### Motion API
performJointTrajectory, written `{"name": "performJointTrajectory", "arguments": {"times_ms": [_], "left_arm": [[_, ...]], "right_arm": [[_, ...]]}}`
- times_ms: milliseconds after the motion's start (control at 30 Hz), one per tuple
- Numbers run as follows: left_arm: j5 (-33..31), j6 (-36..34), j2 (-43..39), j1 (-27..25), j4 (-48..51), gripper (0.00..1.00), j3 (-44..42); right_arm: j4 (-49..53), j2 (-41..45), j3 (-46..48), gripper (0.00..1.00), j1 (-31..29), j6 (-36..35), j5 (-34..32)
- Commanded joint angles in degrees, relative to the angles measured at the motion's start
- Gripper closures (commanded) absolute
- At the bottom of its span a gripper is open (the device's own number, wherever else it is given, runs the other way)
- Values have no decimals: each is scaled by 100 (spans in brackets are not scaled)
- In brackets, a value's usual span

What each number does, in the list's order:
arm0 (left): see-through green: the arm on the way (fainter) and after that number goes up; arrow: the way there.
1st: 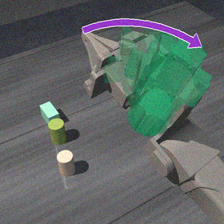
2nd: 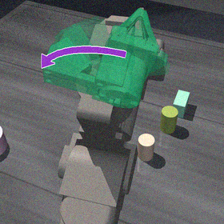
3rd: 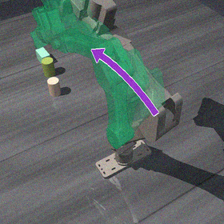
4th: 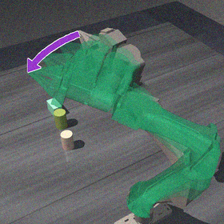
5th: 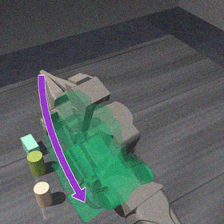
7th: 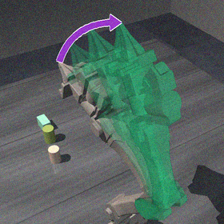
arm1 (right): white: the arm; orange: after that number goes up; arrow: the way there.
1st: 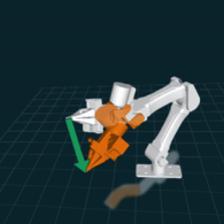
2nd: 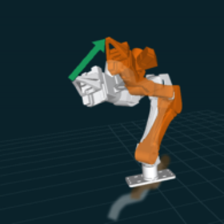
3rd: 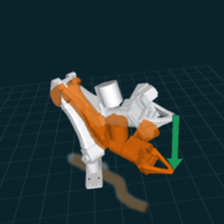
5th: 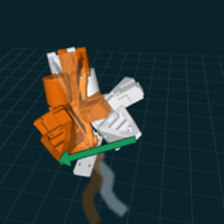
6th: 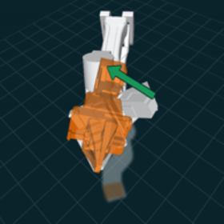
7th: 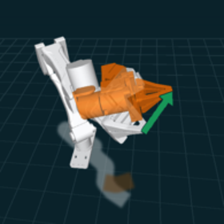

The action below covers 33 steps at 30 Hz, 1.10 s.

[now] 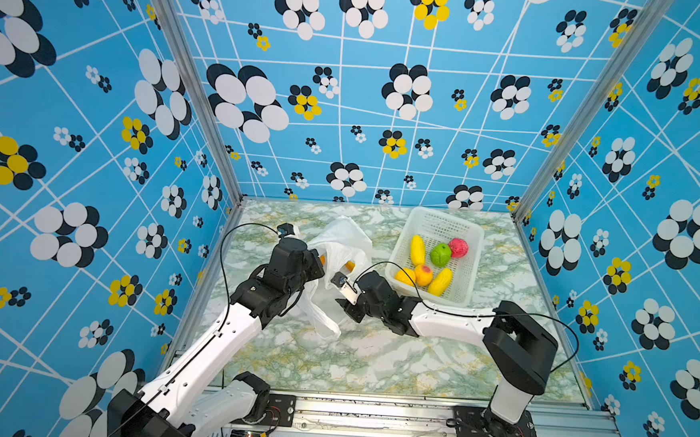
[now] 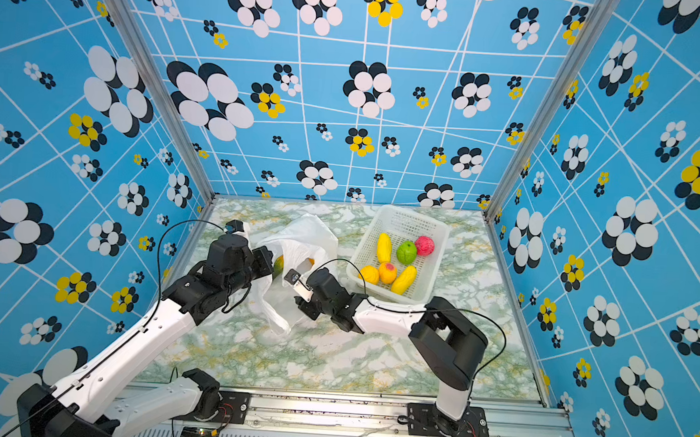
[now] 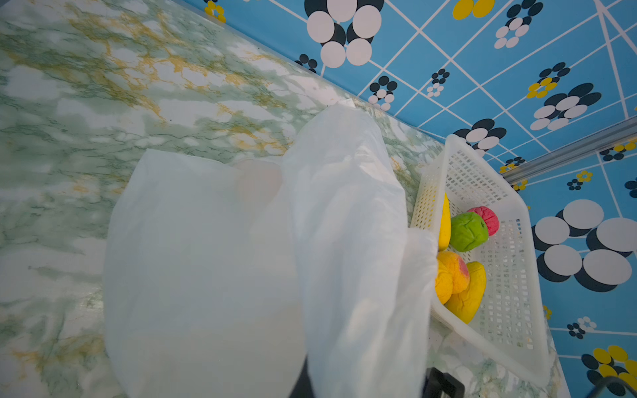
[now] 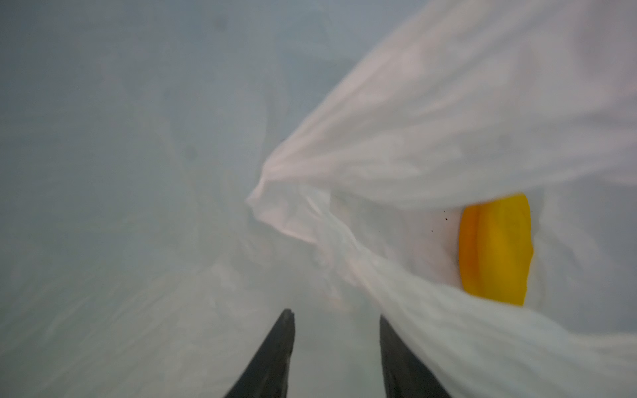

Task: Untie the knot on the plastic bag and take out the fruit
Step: 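Move the right gripper back toward the bag mouth, then lower the right gripper into the bag around the second yellow elongated fruit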

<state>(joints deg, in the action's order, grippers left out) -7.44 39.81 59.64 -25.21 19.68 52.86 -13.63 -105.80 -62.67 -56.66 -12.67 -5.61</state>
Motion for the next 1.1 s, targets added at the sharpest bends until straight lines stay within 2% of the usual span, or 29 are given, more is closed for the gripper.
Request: {"name": "performJointTrajectory", "arguments": {"times_ms": [0, 133, 267, 467, 567, 933, 1067], "left_arm": [[88, -111, -124, -60, -39, 100, -57], [53, -191, -154, -170, -37, 100, -30], [15, -327, -143, -331, -91, 100, 12], [-31, -541, -130, -606, -192, 100, 57], [-71, -547, -161, -645, -204, 100, 49], [-94, -579, -274, -669, -219, 100, 14], [-78, -583, -277, -669, -219, 100, 24]], "right_arm": [[382, -496, -597, 59, -66, -43, -1108], [773, -1098, -1356, 52, -64, 240, -1760], [1268, -1612, -2108, 50, -60, 488, -2153], [1697, -2151, -2836, 31, -46, 694, -3140], [2105, -2367, -3300, 26, 12, 850, -3489], [2893, -2664, -3772, 17, 424, 1430, -3276], [3141, -2794, -3966, 21, 597, 1633, -2674]]}}
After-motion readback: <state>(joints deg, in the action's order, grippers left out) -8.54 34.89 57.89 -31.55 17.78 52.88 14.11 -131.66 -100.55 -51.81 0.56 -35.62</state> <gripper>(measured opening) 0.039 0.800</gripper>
